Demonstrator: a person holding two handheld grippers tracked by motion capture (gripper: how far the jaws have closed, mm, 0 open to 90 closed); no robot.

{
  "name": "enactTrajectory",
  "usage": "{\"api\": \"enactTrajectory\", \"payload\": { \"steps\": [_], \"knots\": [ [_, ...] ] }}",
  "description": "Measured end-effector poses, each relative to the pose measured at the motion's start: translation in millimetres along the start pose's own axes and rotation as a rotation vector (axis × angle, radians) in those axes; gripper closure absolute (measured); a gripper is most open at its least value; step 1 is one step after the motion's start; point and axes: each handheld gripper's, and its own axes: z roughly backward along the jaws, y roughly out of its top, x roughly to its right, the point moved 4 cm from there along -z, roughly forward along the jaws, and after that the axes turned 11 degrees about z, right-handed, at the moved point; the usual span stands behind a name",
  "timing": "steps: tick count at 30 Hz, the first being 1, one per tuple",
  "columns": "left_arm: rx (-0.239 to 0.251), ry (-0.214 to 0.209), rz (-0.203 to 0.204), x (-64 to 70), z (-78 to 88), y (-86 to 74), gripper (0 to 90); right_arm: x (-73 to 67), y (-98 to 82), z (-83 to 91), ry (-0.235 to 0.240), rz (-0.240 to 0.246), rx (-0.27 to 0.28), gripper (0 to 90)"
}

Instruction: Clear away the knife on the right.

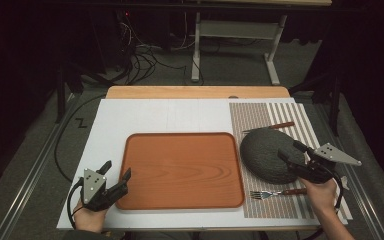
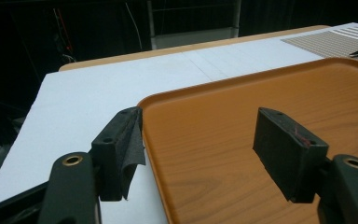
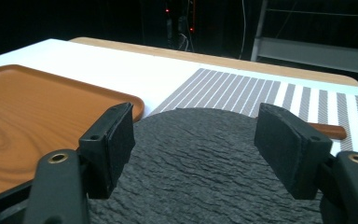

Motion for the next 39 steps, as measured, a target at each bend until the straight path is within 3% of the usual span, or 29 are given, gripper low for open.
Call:
{"api": "enactTrajectory", "payload": {
  "steps": [18,28,34,36,39],
  "knots": [
    [-0.001,0.005,0.002,-1.1,-0.7,0.1,33.0,21.0,10.5,-18.4,-0.022,-0.005,-0.056,30.5],
    [0.002,0.013,0.015,-3.4,-1.0,0.4,33.0,33.8,13.8,-28.2,-0.044,-0.020,-0.055,29.9],
    [0.001,0.015,0.015,-3.3,-1.1,0.2,33.0,38.7,14.9,-34.6,-0.081,0.014,-0.075,26.8],
    [0.001,0.015,0.015,-3.4,-1.4,0.3,33.0,40.8,14.9,-38.5,-0.098,0.036,-0.111,26.3],
    [0.000,0.015,0.012,-3.5,-1.8,0.3,33.0,44.7,14.0,-42.4,-0.100,0.026,-0.125,26.4]
  ]
}}
